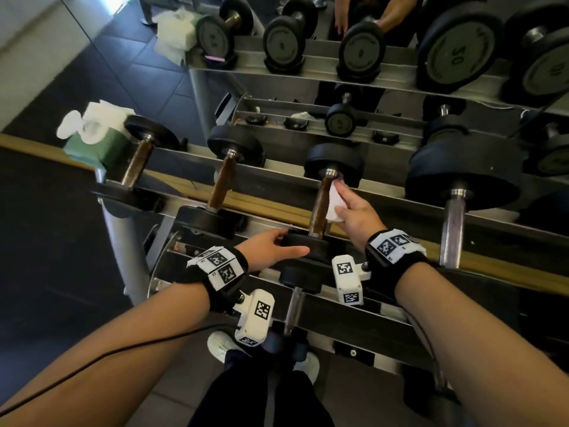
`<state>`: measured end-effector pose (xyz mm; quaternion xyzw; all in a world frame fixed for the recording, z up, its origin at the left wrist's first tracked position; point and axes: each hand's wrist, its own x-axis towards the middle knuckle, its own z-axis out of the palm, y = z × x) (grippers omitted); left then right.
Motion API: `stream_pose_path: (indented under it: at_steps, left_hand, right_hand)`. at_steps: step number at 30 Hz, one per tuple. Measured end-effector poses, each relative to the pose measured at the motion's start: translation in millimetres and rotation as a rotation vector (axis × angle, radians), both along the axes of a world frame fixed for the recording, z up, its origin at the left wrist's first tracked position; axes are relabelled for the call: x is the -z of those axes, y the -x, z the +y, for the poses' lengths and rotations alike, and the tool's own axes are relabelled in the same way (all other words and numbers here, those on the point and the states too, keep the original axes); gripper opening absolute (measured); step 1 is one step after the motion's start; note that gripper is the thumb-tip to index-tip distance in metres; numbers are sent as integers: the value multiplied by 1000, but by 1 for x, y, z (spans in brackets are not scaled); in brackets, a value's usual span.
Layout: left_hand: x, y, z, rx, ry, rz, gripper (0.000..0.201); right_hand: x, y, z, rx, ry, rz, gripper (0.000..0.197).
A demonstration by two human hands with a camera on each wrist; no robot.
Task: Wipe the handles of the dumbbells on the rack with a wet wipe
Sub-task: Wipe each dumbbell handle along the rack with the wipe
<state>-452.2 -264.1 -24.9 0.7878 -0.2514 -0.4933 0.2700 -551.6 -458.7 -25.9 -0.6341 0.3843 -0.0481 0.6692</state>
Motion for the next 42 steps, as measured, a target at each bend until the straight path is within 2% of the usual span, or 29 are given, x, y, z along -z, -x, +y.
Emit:
stream_pose_path:
  at_steps: [3,8,13,18,21,25,28,32,34,37,39,42]
  left_hand:
    - [4,0,-1,-10,10,19,73]
    - [4,-2,-2,14,18,59,61]
    - [6,-7,-3,41,-9,26,69]
    - [7,-9,-4,13,9,42,33]
    - [7,-9,-4,-22,39,82,24]
    - [9,-9,-5,-31,55,120,31]
    - [11,-8,-3,-49,65,135,36]
    - [10,-4,0,-56,73,135,28]
    - [9,-2,1,-64,84,127,30]
    - [12,-1,2,-76,98,107,33]
    - [12,-1,2,-79,104,115,34]
    - [10,-2,1,-64,102,130,40]
  right_hand:
    - [2,7,12,-31,50,41,58]
    - [2,28,20,-112,-5,43,56]
    - [3,7,3,113,-4,-6,56]
    - [2,-3,15,9,99,85,59]
    - [5,17,22,-98,55,92,63]
    - [4,30,16,-107,-43,62,54]
    - [-2,16,5,35,-25,13,51]
    - [-6,-9,2,206,43,23,47]
    - [-6,-14,7,154,38,75,46]
    - [-7,-7,15,7,63,134,58]
    - [-6,4,18,-63,57,150,66]
    - [-6,21,18,-129,33,144,67]
